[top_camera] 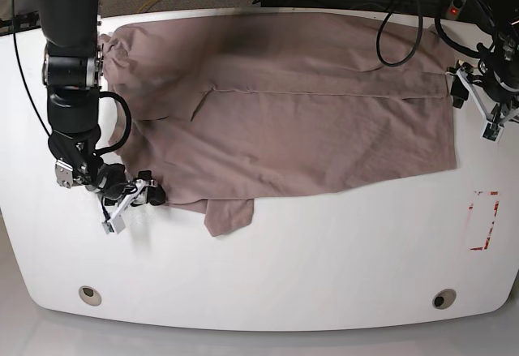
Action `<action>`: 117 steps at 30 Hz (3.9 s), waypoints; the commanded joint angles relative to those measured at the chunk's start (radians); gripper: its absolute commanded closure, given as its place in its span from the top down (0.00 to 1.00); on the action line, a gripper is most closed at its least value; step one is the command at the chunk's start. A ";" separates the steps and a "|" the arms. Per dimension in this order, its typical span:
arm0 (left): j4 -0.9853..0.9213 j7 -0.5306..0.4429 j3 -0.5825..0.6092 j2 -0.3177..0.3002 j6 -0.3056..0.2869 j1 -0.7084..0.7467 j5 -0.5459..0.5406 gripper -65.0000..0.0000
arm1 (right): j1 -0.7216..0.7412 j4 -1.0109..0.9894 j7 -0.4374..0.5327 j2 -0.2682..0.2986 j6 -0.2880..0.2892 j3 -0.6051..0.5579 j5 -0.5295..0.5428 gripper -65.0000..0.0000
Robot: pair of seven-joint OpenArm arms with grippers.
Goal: Fold the T-shirt properly
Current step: 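Move the right gripper along the shirt's side to the hem corner, then move the left gripper to the other hem corner and grasp it, then fold the hem up toward the collar with both grippers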
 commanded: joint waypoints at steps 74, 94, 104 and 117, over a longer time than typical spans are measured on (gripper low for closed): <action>-1.008 -0.289 0.240 -0.054 0.449 -0.574 -0.004 0.00 | 0.002 0.022 0.100 -0.016 0.006 -0.022 0.014 0.00; -0.631 -0.287 0.390 -0.068 0.418 -0.533 -0.006 0.00 | -0.036 0.409 -0.078 0.042 0.000 -0.020 0.014 0.00; -0.615 -0.286 0.387 -0.097 0.314 -0.530 -0.004 0.00 | -0.110 0.561 -0.161 0.079 0.007 0.072 0.018 0.00; -0.370 -0.286 0.387 -0.115 0.280 -0.372 -0.004 0.00 | -0.334 0.857 -0.347 0.078 0.007 0.281 0.023 0.00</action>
